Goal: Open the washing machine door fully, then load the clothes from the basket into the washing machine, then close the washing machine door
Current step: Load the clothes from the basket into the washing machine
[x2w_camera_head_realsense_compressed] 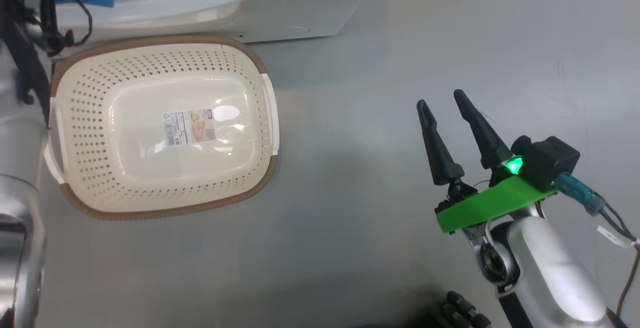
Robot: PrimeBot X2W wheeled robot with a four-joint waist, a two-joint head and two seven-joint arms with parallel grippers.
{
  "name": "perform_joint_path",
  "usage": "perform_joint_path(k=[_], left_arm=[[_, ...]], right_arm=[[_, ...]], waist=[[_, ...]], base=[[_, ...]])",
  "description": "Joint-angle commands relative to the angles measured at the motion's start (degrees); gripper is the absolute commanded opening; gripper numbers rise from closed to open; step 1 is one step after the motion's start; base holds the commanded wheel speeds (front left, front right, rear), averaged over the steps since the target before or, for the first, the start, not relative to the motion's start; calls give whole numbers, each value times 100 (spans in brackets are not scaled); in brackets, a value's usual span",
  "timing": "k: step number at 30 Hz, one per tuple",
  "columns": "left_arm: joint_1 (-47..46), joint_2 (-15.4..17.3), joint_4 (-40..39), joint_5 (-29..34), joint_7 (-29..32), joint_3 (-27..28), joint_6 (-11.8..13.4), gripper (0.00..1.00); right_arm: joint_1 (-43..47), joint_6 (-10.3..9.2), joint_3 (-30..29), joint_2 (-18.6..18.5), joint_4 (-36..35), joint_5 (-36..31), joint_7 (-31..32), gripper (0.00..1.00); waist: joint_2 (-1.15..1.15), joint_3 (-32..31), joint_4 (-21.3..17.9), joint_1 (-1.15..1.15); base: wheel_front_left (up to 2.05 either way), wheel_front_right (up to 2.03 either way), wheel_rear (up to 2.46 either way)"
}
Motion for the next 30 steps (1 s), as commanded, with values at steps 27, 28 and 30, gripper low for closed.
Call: perform_joint_path(k=[27,28,30], left_arm=[[2904,56,-2829,-626,-139,615,64,100],[3073,51,-3010,-644,-139,632,87,100],[3392,66,-3365,-685,-139,684,151,100]], right_arm=[[410,-15,-263,-125,-214,-98,-38,100],[414,-15,-260,-123,-231,-108,-38,100],[418,-15,-243,-121,-286,-145,-38,100]], waist=[[0,-817,444,0],[0,-841,446,0],[0,-889,449,0]], base=[[0,0,0],[0,0,0],[0,0,0]])
